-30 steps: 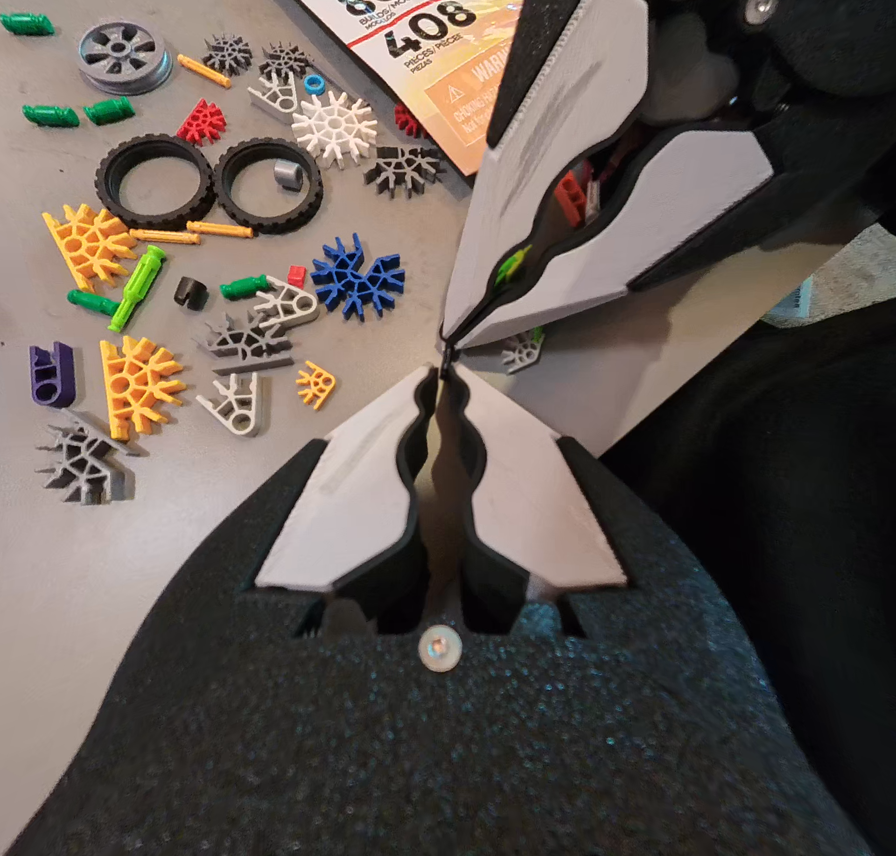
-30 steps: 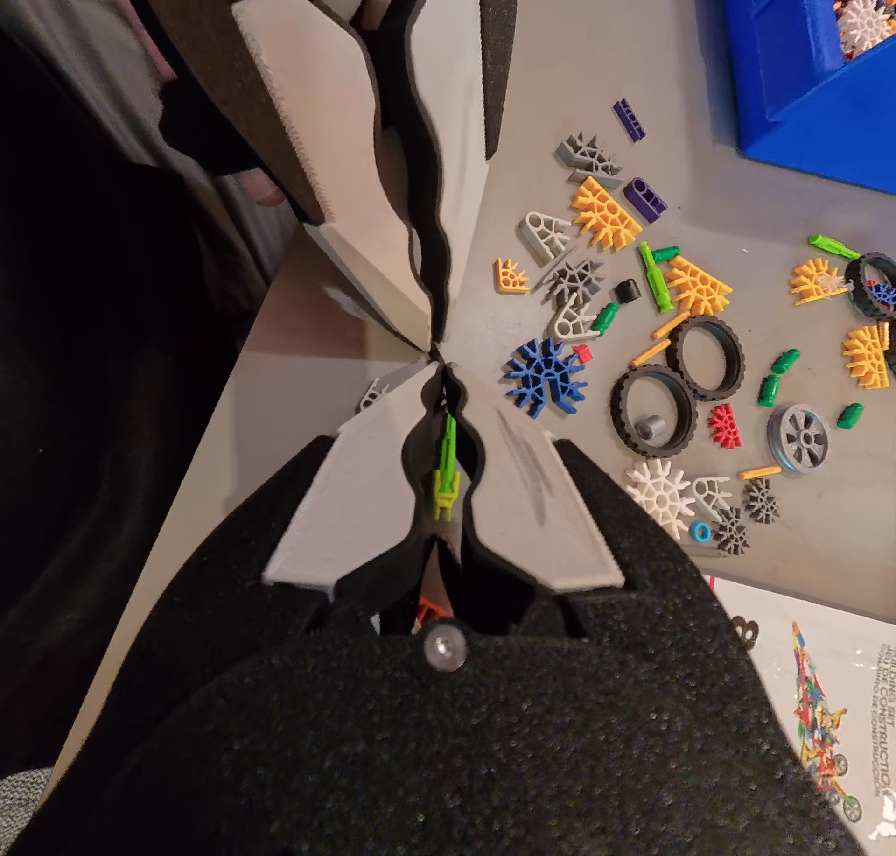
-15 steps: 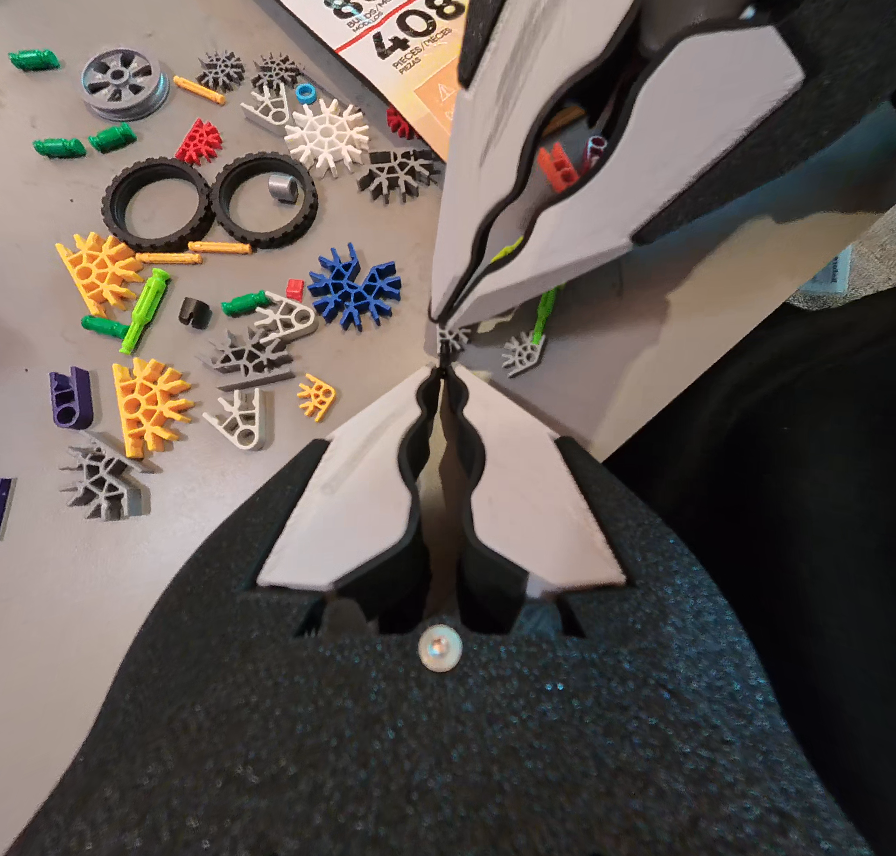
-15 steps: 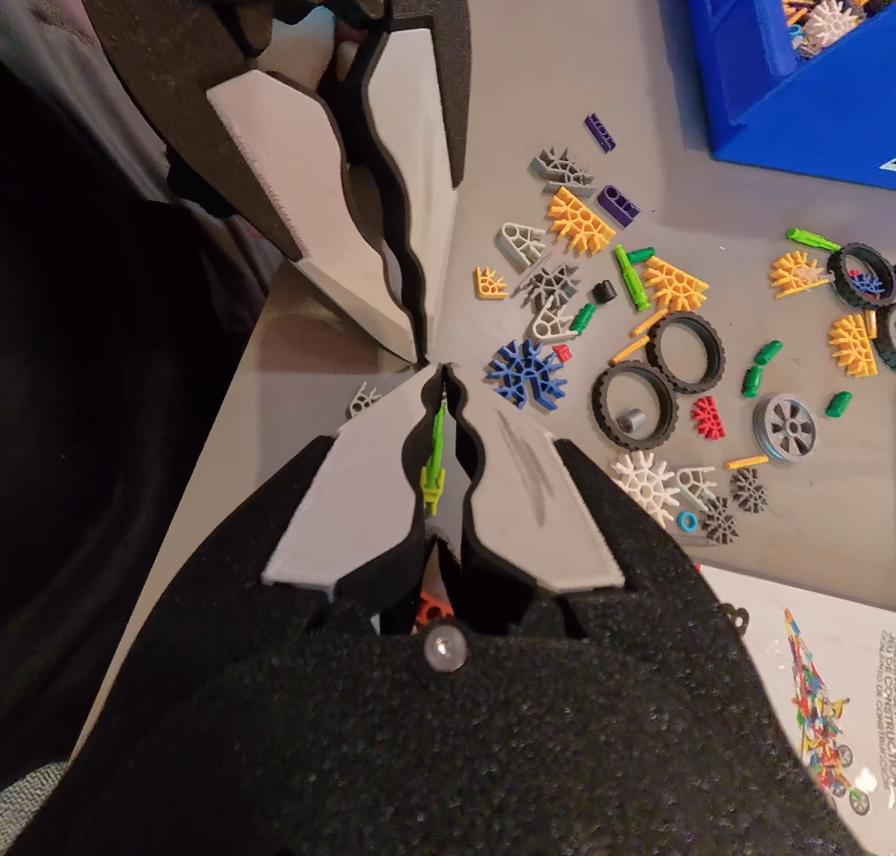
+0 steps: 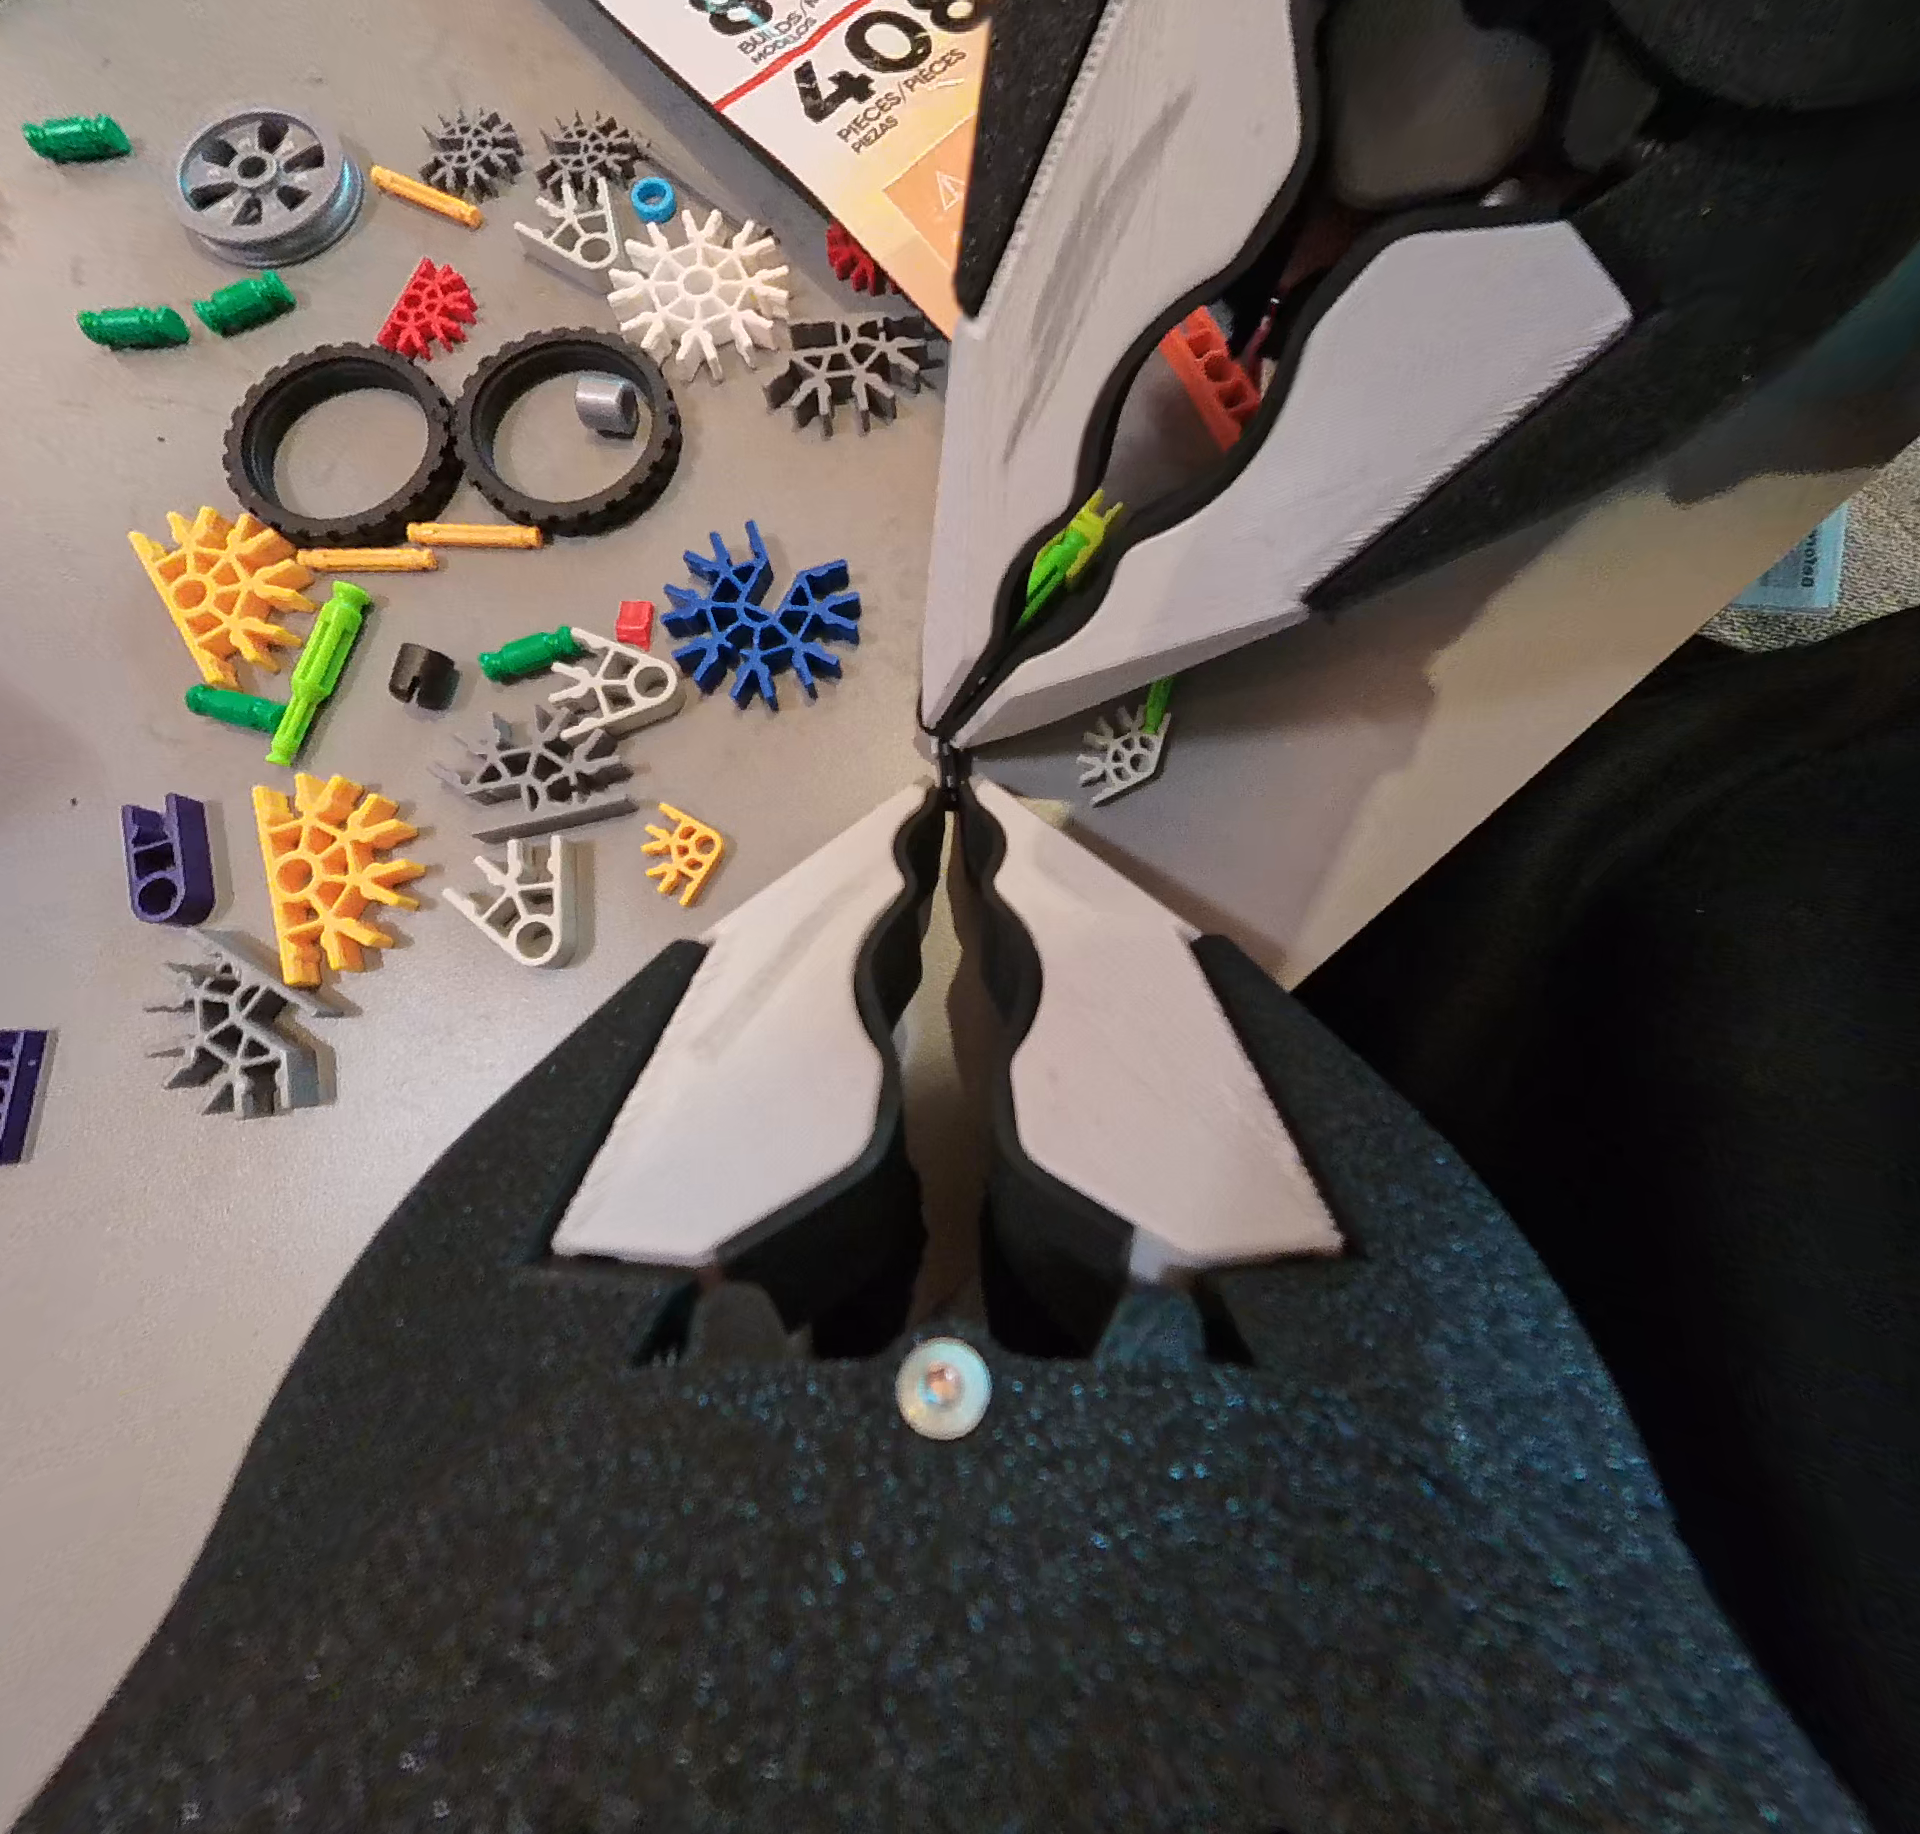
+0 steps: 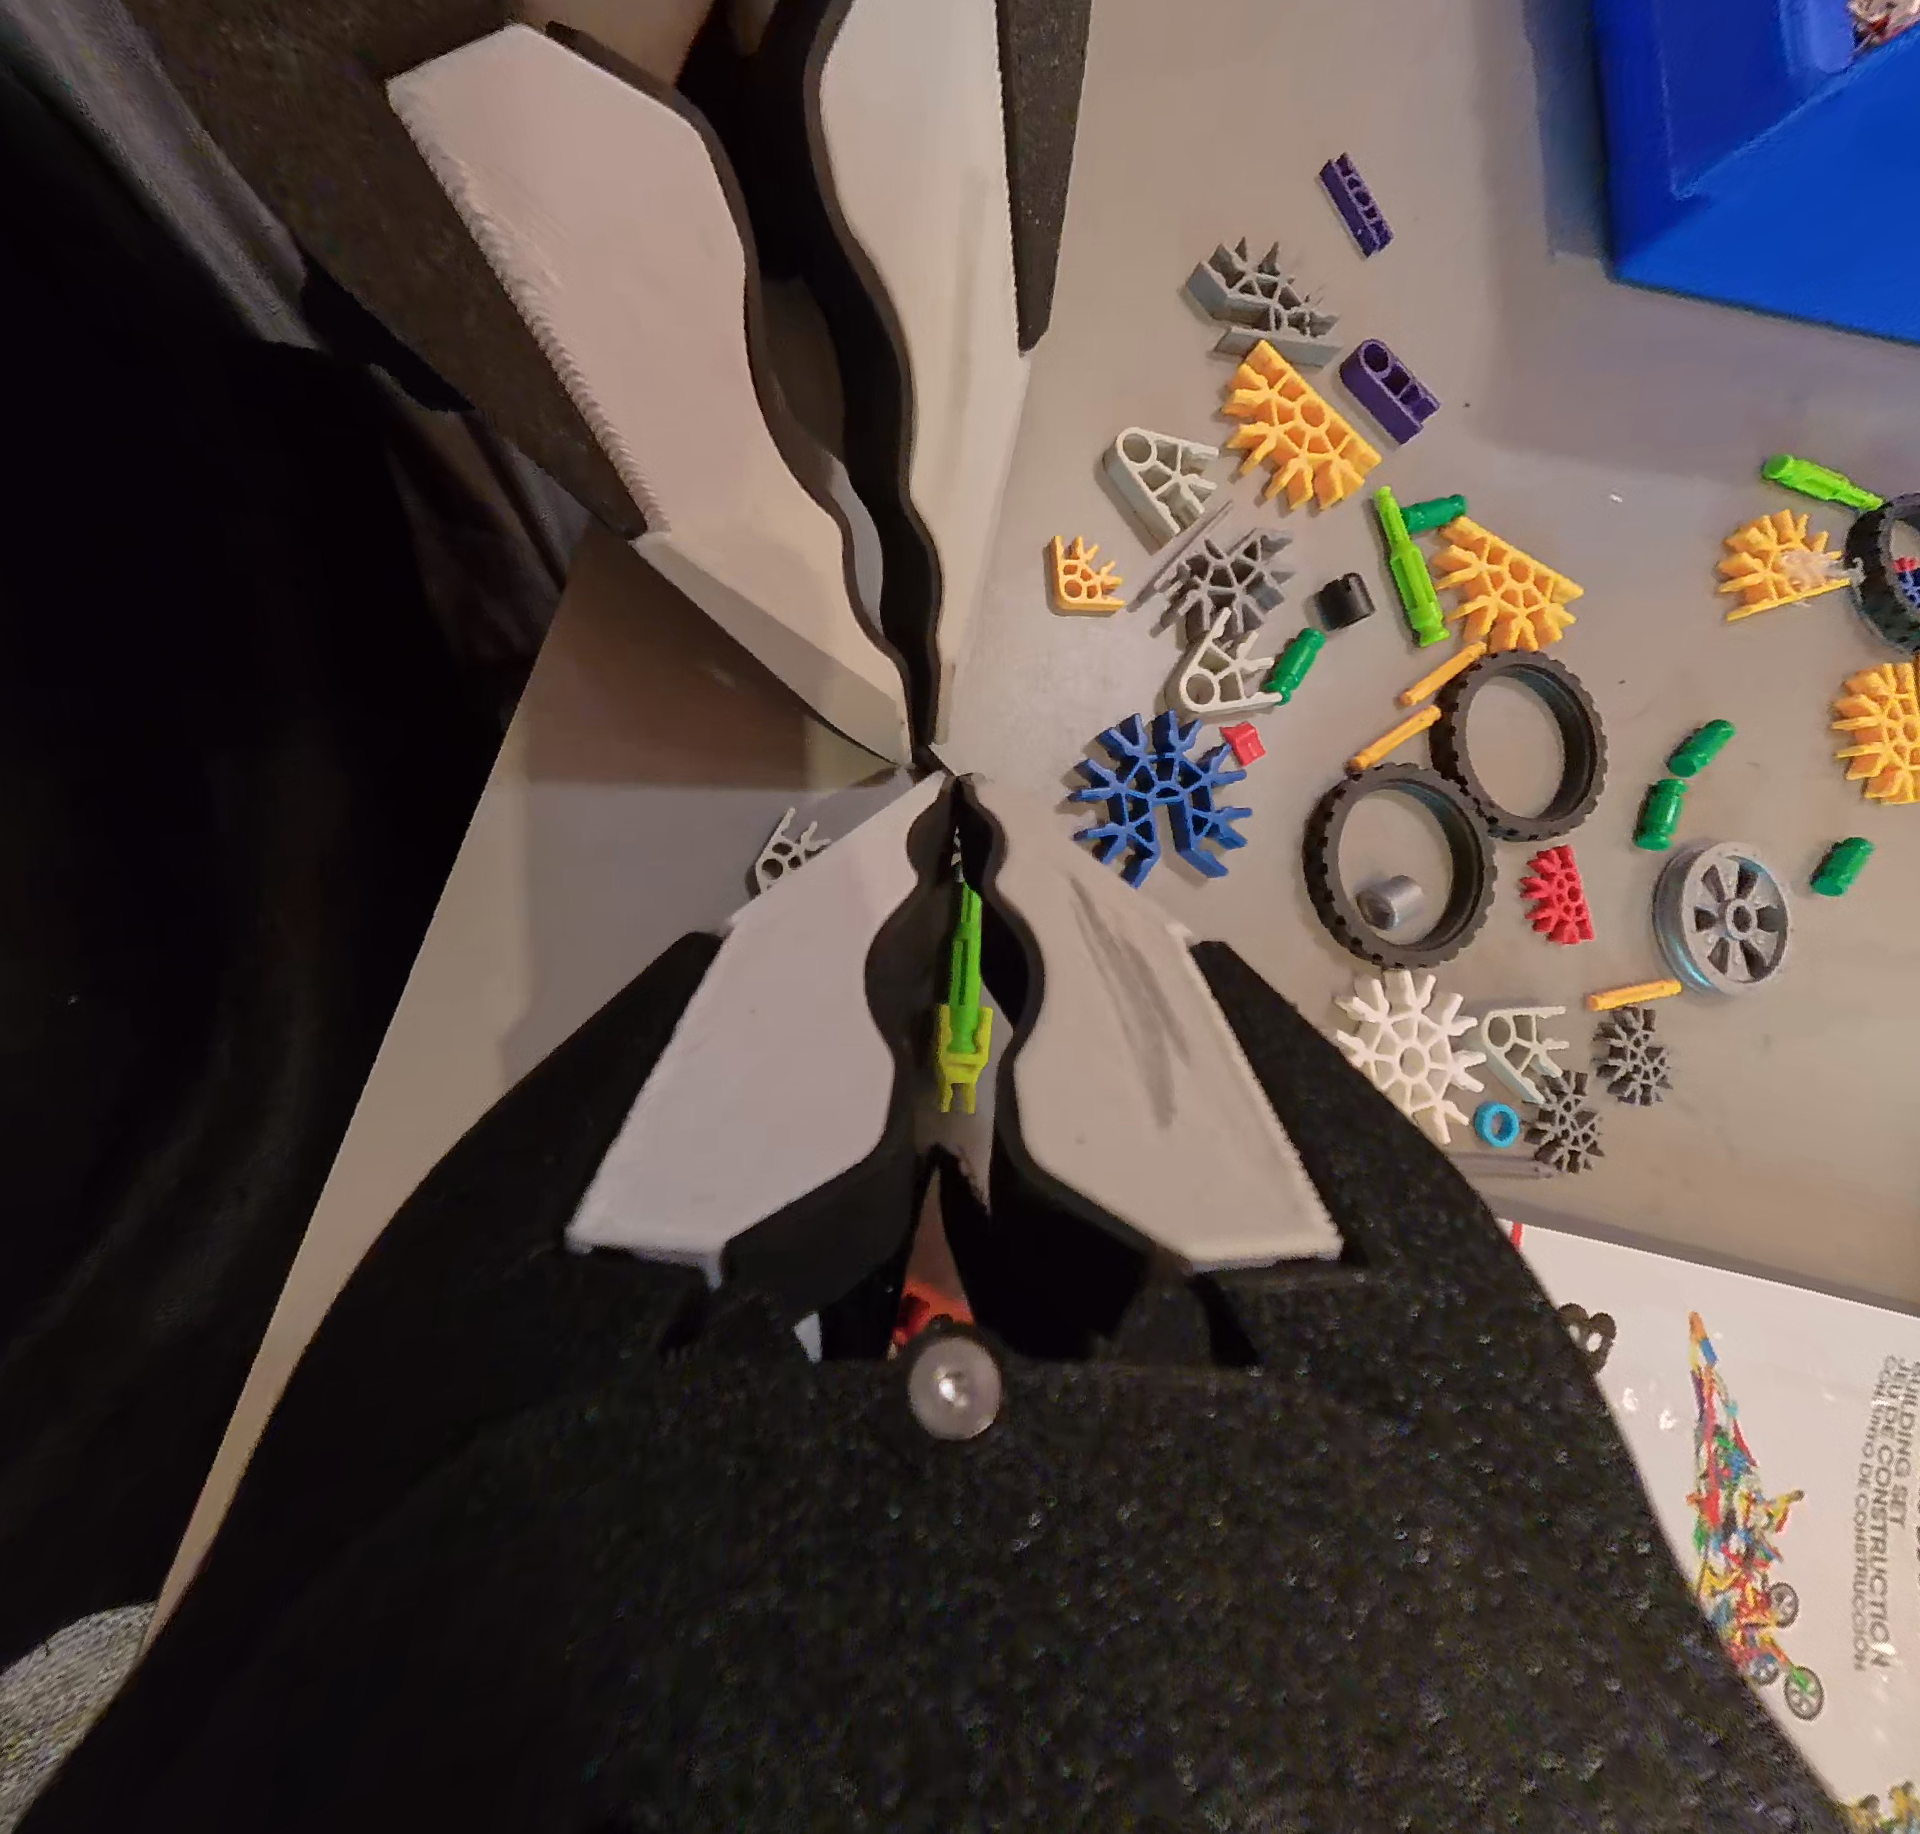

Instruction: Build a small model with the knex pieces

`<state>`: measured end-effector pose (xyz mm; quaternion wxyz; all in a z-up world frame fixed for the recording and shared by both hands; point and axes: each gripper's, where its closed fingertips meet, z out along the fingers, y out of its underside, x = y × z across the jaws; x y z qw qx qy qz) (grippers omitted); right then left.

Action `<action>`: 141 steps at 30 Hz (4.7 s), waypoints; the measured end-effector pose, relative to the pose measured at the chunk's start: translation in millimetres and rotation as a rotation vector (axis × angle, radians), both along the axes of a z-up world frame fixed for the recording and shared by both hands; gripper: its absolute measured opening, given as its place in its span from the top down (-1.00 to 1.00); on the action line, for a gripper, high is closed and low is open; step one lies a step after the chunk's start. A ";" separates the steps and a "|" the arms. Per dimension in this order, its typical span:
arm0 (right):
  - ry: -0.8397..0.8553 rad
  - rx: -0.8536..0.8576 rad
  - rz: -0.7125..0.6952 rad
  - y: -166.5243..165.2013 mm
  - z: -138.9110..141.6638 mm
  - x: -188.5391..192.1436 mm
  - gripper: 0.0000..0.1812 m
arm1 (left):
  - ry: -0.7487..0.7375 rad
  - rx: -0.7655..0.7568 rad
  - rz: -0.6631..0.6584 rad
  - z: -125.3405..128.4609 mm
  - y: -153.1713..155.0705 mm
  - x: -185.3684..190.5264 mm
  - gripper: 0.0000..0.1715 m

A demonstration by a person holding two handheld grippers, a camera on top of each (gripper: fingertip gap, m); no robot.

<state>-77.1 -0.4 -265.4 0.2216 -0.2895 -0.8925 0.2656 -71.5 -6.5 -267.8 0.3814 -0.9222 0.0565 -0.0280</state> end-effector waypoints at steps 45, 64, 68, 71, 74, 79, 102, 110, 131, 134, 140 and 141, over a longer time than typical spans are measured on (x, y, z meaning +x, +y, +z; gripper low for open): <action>-0.380 0.003 0.046 3.2 0.0 -5.7 1.00 | 0.040 0.025 -0.022 -0.5 0.6 -0.7 1.00; -0.115 0.116 0.093 3.7 -1.6 -6.7 1.00 | 0.033 0.021 -0.011 -0.3 0.0 -0.4 1.00; -0.013 0.177 0.115 2.8 -5.4 -4.1 1.00 | 0.036 0.027 -0.003 -0.1 1.0 -1.0 1.00; 0.021 0.192 0.106 2.9 -5.1 -4.1 1.00 | 0.046 0.026 -0.002 -0.3 1.9 -0.4 1.00; 0.025 0.152 0.089 2.5 -4.4 -4.9 1.00 | 0.049 0.024 0.000 -0.3 2.6 -0.2 1.00; 0.026 0.092 0.048 7.6 6.8 -4.7 1.00 | 0.042 0.040 0.005 0.1 2.5 -0.3 1.00; -0.068 0.005 0.149 -4.5 -0.2 89.0 0.92 | 0.119 0.049 -0.362 -0.8 6.0 57.3 0.98; -0.047 0.042 0.067 8.4 -3.1 77.6 0.95 | 0.137 0.049 -0.304 -0.2 4.2 37.3 0.99; -0.021 -0.193 -0.097 12.0 30.0 36.1 0.92 | 0.116 0.160 -0.226 22.5 -8.0 19.3 0.99; -0.027 -0.172 -0.108 18.0 31.2 36.8 0.90 | 0.175 0.166 -0.266 21.1 -11.1 15.7 0.99; -0.046 -0.172 -0.114 16.4 30.6 49.3 0.91 | 0.284 0.159 -0.482 20.2 -21.0 20.2 0.98; -0.053 -0.161 -0.107 11.5 27.3 51.4 0.91 | 0.288 0.156 -0.509 19.2 -21.4 20.5 0.98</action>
